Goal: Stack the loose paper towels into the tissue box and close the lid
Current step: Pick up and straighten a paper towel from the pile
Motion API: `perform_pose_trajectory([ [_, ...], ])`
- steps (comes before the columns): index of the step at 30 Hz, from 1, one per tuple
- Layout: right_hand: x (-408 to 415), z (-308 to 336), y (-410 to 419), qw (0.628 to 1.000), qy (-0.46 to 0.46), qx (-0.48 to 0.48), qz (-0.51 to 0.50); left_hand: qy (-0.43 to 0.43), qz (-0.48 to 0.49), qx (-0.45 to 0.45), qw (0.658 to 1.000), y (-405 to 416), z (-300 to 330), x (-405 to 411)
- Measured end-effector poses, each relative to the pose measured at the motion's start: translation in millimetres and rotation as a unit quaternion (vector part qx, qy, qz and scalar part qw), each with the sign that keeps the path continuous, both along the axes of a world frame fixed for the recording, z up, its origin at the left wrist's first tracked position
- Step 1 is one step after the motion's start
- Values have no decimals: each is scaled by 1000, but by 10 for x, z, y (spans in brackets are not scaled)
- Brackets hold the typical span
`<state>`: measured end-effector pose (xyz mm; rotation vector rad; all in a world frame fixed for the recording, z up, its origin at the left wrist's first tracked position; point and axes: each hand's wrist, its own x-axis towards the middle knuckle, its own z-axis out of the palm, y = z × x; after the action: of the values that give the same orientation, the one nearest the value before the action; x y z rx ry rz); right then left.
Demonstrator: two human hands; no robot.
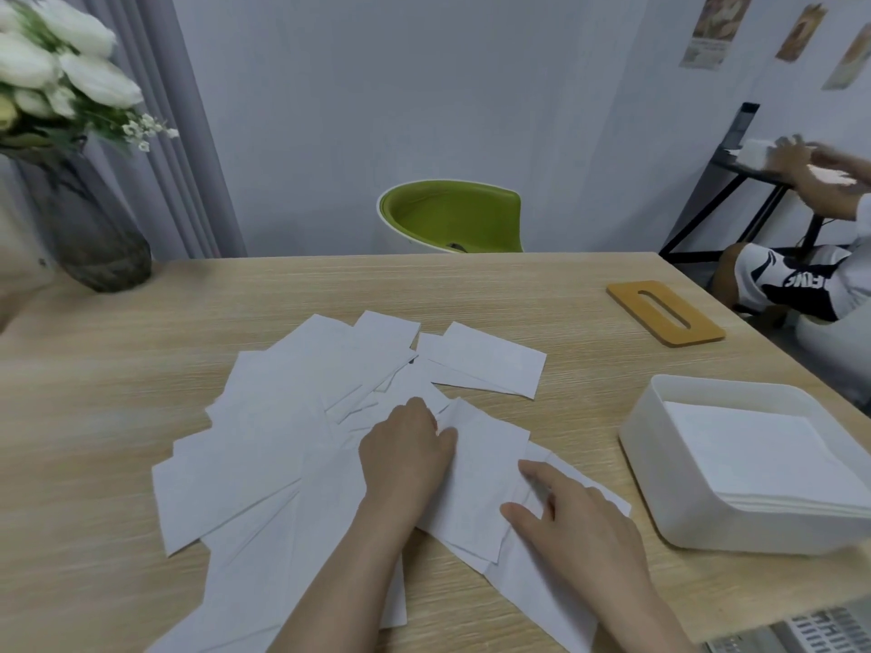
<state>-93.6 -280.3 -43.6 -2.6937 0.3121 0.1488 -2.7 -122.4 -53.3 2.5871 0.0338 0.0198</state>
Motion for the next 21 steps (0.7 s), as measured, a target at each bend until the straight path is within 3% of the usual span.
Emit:
perform_pose_trajectory([
  [7, -6, -19, -3, 1000, -3, -3, -3, -1, -14, 10, 1000, -24, 9, 38],
  [14, -2, 15, 1, 1000, -10, 0, 4, -92, -38, -50, 994, 2, 111, -66],
  [21, 93, 31, 87, 975, -132, 178, 4, -86, -34, -231, 969, 51, 212, -248],
])
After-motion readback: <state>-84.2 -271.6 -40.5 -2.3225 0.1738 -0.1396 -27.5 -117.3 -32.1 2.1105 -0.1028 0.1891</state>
